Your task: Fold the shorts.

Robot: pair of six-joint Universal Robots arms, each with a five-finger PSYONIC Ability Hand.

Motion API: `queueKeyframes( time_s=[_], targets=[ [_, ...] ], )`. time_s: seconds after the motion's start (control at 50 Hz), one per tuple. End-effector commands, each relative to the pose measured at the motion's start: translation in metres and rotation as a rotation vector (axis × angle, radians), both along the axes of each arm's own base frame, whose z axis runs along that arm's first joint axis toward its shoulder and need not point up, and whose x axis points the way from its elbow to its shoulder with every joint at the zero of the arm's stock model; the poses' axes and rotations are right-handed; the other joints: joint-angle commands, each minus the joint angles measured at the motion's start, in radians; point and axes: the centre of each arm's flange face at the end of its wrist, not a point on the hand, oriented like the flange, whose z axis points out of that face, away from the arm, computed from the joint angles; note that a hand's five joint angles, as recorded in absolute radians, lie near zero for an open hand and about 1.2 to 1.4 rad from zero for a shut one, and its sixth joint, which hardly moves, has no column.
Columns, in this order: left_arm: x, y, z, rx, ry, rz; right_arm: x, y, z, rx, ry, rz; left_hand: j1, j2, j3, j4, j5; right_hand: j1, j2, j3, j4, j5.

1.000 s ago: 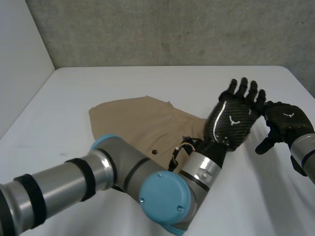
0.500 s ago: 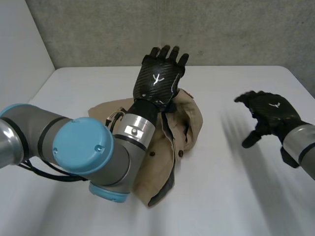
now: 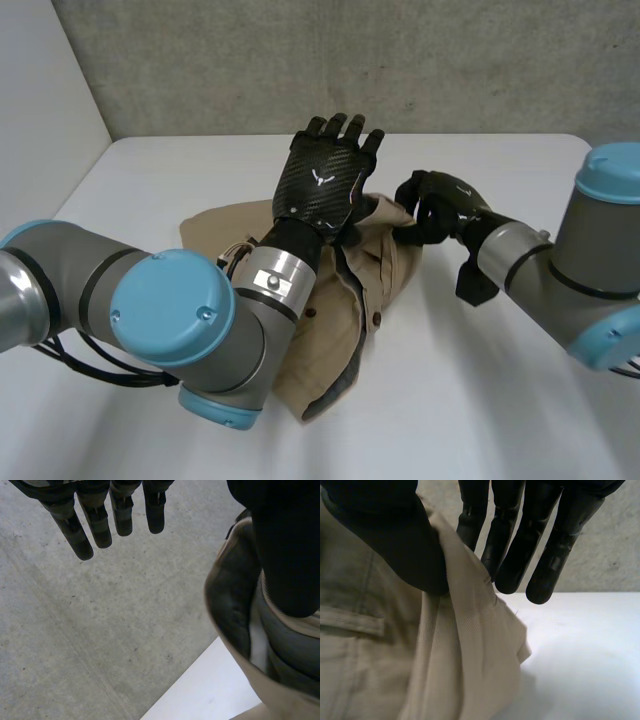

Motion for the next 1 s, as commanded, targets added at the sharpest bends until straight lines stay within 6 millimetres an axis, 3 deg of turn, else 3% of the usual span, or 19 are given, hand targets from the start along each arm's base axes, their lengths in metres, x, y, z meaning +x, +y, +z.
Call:
queueKeyframes(
  time_s=[0.02,0.08,0.24,0.28,0.3,0.32,0.38,0.42,0.5,0.6,0.64,0.74,0.82,0.94,1.0],
  targets=[
    [0.008,0.005,-0.001,0.015,-0.012,0.005,0.004,-0.055,-0.001,-0.197,0.101,-0.115,-0.049,-0.028,-0.039,-0.031,-0.028,0.436,0.234,0.240,0.233,0.277],
    [0.012,0.008,-0.002,0.021,-0.019,0.005,0.002,-0.081,0.007,-0.361,0.210,-0.207,-0.049,-0.028,-0.039,-0.031,-0.028,0.436,0.234,0.240,0.233,0.277],
    [0.020,0.012,-0.006,0.040,-0.034,0.014,-0.017,-0.134,-0.006,-0.646,0.469,-0.397,-0.055,-0.034,-0.045,-0.036,-0.034,0.399,0.197,0.203,0.196,0.240],
    [0.023,0.008,-0.008,0.044,-0.038,0.025,-0.020,-0.139,-0.010,-0.665,0.489,-0.409,-0.052,-0.031,-0.042,-0.034,-0.031,-0.159,-0.361,-0.355,-0.362,-0.318],
    [0.025,0.006,-0.008,0.045,-0.039,0.031,-0.020,-0.138,-0.015,-0.665,0.499,-0.402,-0.052,-0.031,-0.042,-0.033,-0.031,-0.685,-0.887,-0.881,-0.888,-0.844],
    [0.028,0.003,-0.008,0.047,-0.040,0.043,-0.020,-0.138,-0.016,-0.664,0.500,-0.398,-0.052,-0.031,-0.042,-0.033,-0.031,-0.786,-0.988,-0.982,-0.989,-0.945],
    [0.033,-0.002,-0.008,0.049,-0.039,0.059,-0.027,-0.135,-0.018,-0.643,0.508,-0.401,-0.055,-0.034,-0.045,-0.036,-0.034,-0.786,-0.988,-0.982,-0.989,-0.945],
    [0.037,-0.008,-0.006,0.047,-0.036,0.076,-0.040,-0.133,-0.003,-0.645,0.504,-0.426,-0.055,-0.034,-0.045,-0.036,-0.034,-0.786,-0.988,-0.982,-0.989,-0.945],
    [0.044,-0.018,0.000,0.036,-0.026,0.107,-0.057,-0.113,0.028,-0.641,0.513,-0.441,-0.055,-0.034,-0.045,-0.036,-0.034,-0.786,-0.988,-0.982,-0.989,-0.945],
    [0.056,-0.032,0.001,0.034,-0.025,0.152,-0.072,-0.078,0.050,-0.570,0.558,-0.424,-0.046,-0.025,-0.036,-0.028,-0.025,-0.786,-0.988,-0.982,-0.989,-0.945],
    [0.061,-0.038,0.001,0.038,-0.028,0.170,-0.074,-0.064,0.047,-0.519,0.581,-0.398,-0.038,-0.016,-0.027,-0.019,-0.017,-0.786,-0.988,-0.982,-0.989,-0.945],
    [0.081,-0.058,-0.004,0.087,-0.065,0.241,-0.078,-0.018,0.016,-0.290,0.664,-0.257,-0.014,0.007,-0.004,0.005,0.007,-0.786,-0.988,-0.982,-0.989,-0.945],
    [0.099,-0.072,-0.009,0.149,-0.107,0.293,-0.071,0.016,0.010,-0.230,0.663,-0.146,0.030,0.051,0.040,0.048,0.051,-0.699,-0.901,-0.896,-0.903,-0.859],
    [0.124,-0.095,-0.016,0.264,-0.169,0.368,-0.054,0.049,-0.005,-0.207,0.632,-0.010,0.053,0.075,0.064,0.072,0.074,-0.641,-0.843,-0.837,-0.844,-0.800],
    [0.132,-0.107,-0.032,0.352,-0.203,0.382,-0.045,0.057,-0.015,-0.222,0.625,0.022,0.080,0.101,0.090,0.098,0.101,-0.600,-0.802,-0.796,-0.803,-0.759]
  ],
)
